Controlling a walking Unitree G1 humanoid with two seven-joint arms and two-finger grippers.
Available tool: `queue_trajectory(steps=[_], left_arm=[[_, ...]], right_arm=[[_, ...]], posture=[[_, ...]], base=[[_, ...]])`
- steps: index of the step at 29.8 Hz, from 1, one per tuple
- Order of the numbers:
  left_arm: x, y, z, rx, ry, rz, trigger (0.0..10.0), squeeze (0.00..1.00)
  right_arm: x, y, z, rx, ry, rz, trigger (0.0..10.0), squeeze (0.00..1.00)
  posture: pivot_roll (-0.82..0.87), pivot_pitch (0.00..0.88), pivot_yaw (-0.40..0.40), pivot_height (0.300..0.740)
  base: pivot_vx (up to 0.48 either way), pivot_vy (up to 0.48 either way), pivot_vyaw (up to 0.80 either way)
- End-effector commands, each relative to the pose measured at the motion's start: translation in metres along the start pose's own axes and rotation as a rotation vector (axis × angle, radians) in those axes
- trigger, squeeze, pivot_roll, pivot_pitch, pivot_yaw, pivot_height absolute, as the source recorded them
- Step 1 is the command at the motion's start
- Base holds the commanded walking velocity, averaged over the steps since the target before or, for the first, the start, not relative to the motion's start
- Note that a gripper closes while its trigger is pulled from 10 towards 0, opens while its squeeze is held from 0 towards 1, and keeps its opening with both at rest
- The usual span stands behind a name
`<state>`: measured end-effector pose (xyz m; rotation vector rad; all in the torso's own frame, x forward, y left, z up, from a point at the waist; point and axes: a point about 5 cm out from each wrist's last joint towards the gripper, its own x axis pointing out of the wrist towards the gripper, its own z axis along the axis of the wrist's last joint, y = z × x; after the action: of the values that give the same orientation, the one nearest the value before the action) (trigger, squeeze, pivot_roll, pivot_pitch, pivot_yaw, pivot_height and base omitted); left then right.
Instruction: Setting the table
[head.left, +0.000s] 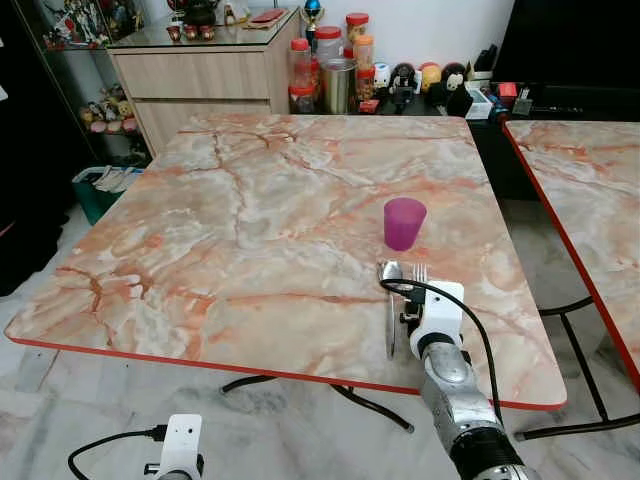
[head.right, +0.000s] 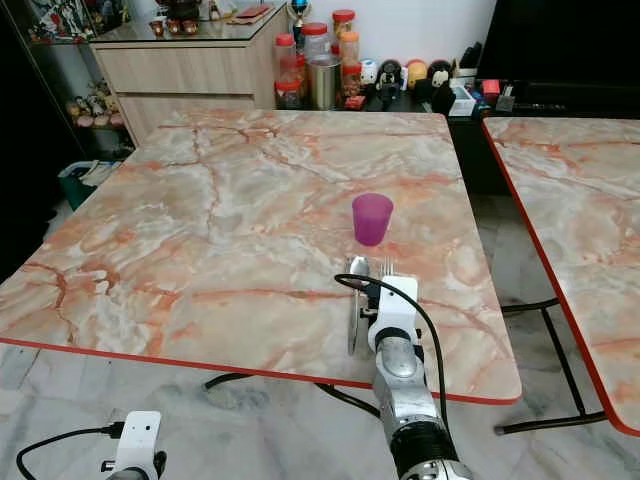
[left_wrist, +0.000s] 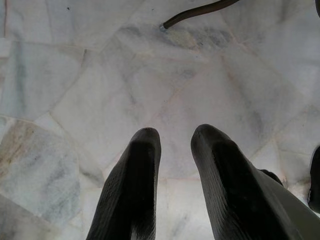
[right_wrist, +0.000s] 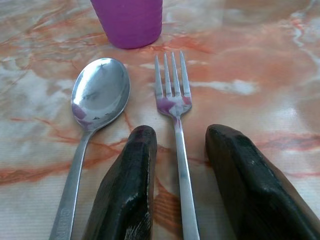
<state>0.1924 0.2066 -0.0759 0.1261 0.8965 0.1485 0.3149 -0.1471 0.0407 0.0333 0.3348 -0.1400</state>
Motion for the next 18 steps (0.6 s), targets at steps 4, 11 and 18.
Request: queue_trajectory(steps=[4,11,18], left_arm=[[-0.0005,0.0043,-0.0042,0.019,0.017,0.001,10.0,0.0],[-0.0005,0.0035,-0.0041,0.019,0.019,-0.004,10.0,0.0],[-0.0006,0.0016,-0.0043,0.013,0.019,-0.007,10.0,0.0]], right_arm=[[-0.0013,0.0006,-0.0098,0.012,0.053,-0.006,10.0,0.0],[-0.0006,0.001,-0.0101,0.009,0.061,0.002,1.1,0.0],[-0.0001,0.0037,-0.0071,0.006,0.052,0.015,0.0,0.0]], posture=[[-0.01,0.0,0.049,0.74],[-0.02,0.0,0.047,0.74],[-0.01,0.0,0.039,0.74]], base=[[0.0,0.0,0.0],[0.0,0.0,0.0],[0.0,0.0,0.0]])
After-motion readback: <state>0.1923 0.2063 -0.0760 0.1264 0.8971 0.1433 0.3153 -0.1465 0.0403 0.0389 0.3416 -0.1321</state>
